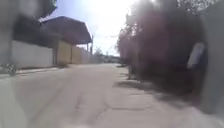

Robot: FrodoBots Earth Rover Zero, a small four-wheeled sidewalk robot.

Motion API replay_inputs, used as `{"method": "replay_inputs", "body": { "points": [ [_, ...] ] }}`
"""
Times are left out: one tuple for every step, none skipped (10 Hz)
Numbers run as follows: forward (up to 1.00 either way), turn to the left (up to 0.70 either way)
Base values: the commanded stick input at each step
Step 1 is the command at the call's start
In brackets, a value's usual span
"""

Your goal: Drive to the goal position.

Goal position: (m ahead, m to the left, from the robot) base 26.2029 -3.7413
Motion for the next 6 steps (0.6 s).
{"method": "replay_inputs", "body": {
  "points": [
    [1.00, 0.00],
    [1.00, 0.00],
    [1.00, 0.00],
    [1.00, 0.00],
    [1.00, 0.00],
    [1.00, 0.00]
  ]
}}
